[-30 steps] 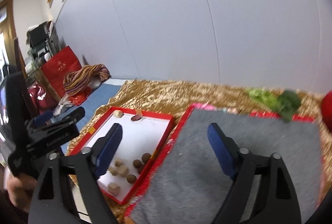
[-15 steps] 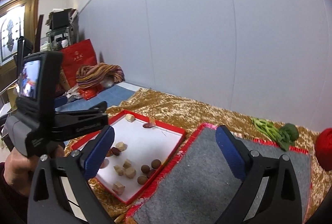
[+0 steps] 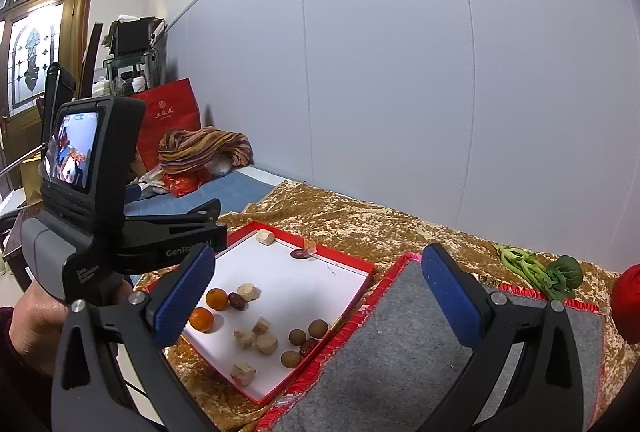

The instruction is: Organize fruits

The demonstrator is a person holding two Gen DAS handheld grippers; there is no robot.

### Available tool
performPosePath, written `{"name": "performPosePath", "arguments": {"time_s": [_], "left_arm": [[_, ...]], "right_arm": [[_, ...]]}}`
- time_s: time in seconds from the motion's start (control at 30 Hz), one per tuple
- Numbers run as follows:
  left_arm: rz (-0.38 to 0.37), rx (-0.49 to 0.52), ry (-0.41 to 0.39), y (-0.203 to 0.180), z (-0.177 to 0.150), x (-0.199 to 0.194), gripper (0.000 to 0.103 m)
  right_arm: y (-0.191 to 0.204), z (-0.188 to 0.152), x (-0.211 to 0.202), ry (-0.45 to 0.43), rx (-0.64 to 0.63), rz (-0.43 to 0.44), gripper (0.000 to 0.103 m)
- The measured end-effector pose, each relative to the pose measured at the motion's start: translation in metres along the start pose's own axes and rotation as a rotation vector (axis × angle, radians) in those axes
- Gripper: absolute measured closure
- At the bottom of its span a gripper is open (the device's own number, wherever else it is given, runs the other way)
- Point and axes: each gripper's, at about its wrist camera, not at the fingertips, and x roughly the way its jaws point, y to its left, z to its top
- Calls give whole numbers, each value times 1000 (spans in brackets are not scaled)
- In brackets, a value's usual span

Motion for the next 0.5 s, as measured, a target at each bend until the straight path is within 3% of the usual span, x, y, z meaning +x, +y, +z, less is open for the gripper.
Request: {"name": "performPosePath", "arguments": {"time_s": [0.37,0.5], "left_arm": [[-25,-1,9,4,2,2,0],[10,23,-54,13,5,-2,0]], "right_arm": [[2,0,1,5,6,5,0],[3,-1,2,18,5,-3,0]]}}
